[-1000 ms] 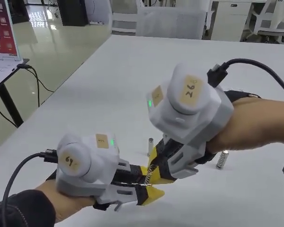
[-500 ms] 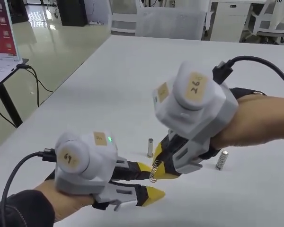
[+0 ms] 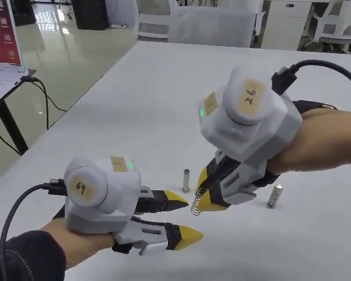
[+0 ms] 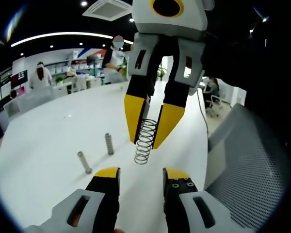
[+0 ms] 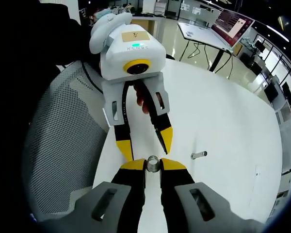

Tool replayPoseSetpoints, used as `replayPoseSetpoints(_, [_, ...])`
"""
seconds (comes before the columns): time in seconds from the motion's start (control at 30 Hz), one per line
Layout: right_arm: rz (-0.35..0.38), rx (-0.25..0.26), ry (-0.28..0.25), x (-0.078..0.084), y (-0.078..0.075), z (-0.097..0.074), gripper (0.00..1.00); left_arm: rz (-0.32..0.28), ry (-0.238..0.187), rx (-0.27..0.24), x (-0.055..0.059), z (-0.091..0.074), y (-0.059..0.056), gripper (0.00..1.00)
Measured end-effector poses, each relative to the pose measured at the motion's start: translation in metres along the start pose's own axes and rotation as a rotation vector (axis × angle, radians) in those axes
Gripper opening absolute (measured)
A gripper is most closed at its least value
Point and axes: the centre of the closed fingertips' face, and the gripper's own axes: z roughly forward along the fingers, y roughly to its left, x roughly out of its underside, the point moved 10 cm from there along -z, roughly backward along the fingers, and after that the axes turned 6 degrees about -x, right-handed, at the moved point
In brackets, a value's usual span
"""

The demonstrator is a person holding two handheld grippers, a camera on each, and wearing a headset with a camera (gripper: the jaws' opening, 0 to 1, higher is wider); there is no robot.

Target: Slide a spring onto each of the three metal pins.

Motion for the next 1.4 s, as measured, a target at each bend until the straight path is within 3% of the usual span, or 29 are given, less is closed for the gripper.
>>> replayPoseSetpoints(0.5, [0.014, 0.02, 0.003, 0.006, -0.007, -0.006, 0.08, -0.027, -0.006, -0.064, 0.001, -0.003, 0.007, 0.4])
replayPoseSetpoints(1.4, [0.035, 0.062, 0.014, 0.01, -0.025, -0.019, 0.08, -0.05, -0.018, -0.112, 0.001, -0.004, 0.014, 0.51])
